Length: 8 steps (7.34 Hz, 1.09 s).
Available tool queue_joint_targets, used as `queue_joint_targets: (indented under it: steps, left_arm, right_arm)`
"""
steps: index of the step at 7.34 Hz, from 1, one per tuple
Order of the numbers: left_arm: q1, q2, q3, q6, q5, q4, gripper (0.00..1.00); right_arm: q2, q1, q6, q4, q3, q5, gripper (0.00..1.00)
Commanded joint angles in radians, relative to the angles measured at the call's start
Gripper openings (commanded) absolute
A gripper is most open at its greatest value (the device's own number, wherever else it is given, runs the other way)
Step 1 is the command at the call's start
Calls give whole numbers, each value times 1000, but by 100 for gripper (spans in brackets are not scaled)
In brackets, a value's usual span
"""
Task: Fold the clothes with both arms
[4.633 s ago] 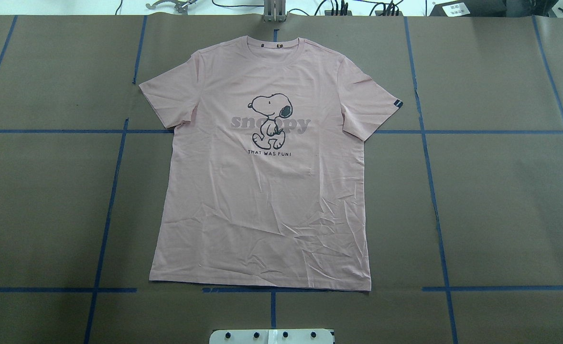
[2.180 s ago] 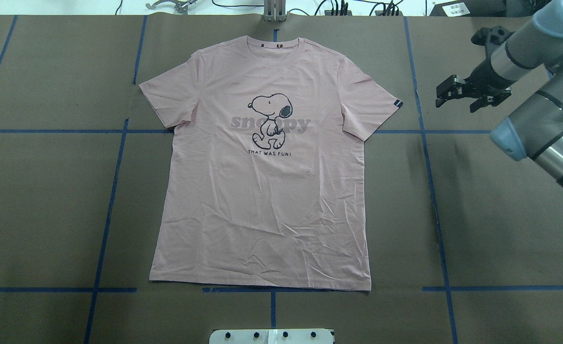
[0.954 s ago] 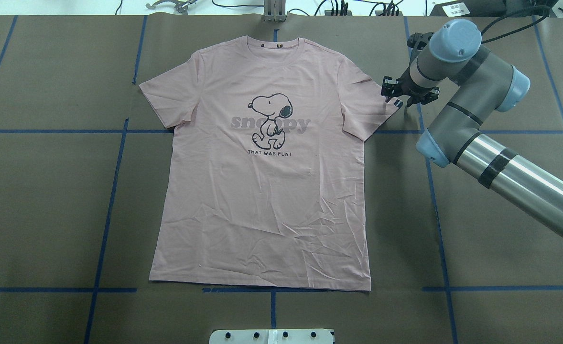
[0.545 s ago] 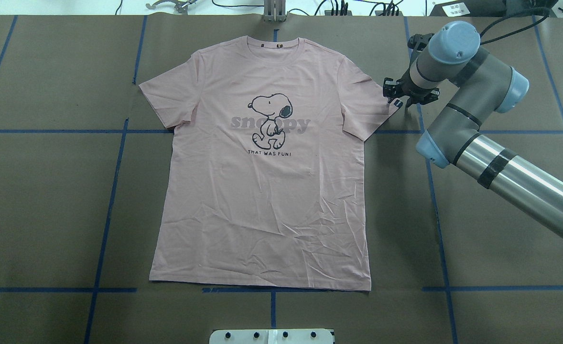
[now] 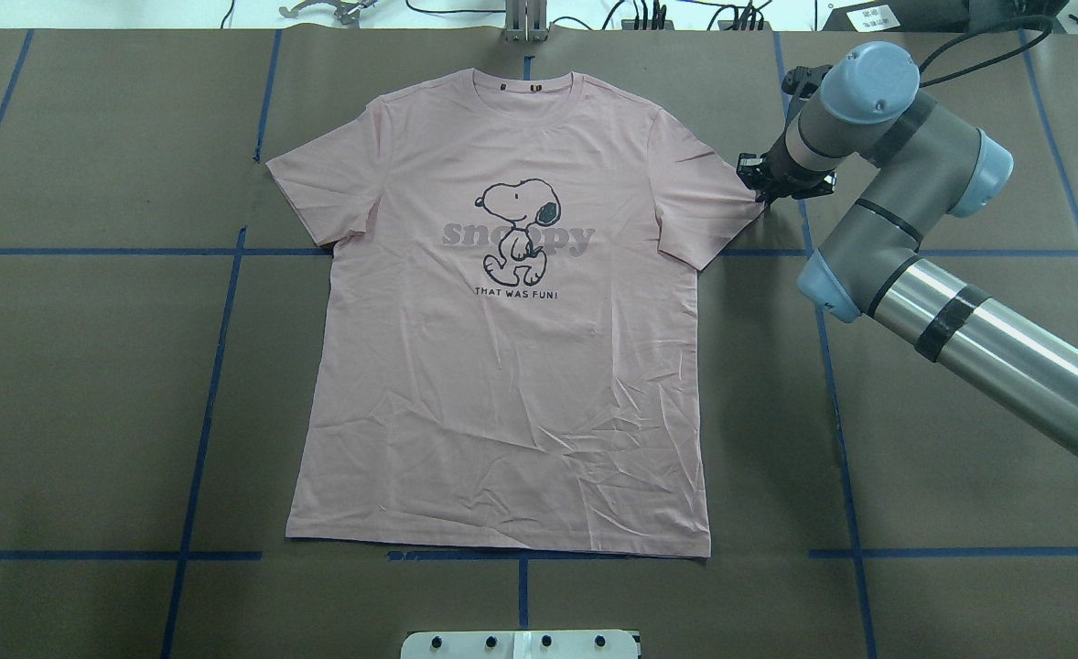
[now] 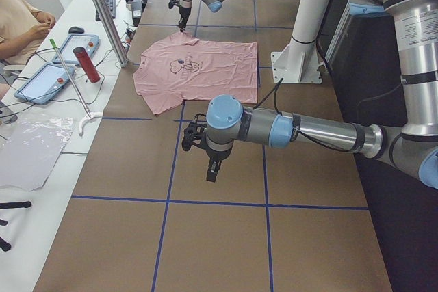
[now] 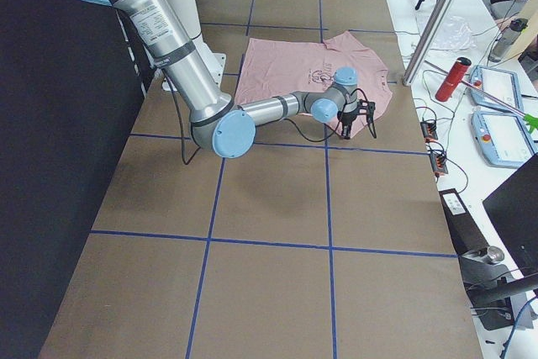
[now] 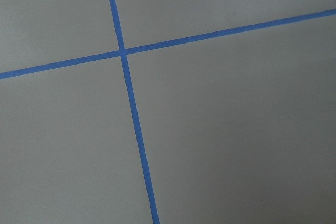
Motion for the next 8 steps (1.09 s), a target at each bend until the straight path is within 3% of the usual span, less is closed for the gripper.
queue_joint_targets:
  steps: [1, 3, 4, 6, 8]
  left_arm:
    - [0, 0, -1, 0, 0, 0, 100]
    - [0, 0, 0, 0, 0, 0, 100]
    - [0, 0, -1, 0, 0, 0, 100]
    - [0, 0, -5, 0, 0, 0, 100]
    - [0, 0, -6, 0, 0, 0, 100]
  right_arm:
    - [24, 0, 2, 2, 18, 1, 0]
    - [97, -38, 44, 0, 15, -9, 0]
    - [144, -73, 82, -3, -4, -87, 0]
    - [253, -114, 92, 0, -137, -153, 0]
    - [294, -138, 94, 0, -175, -194, 0]
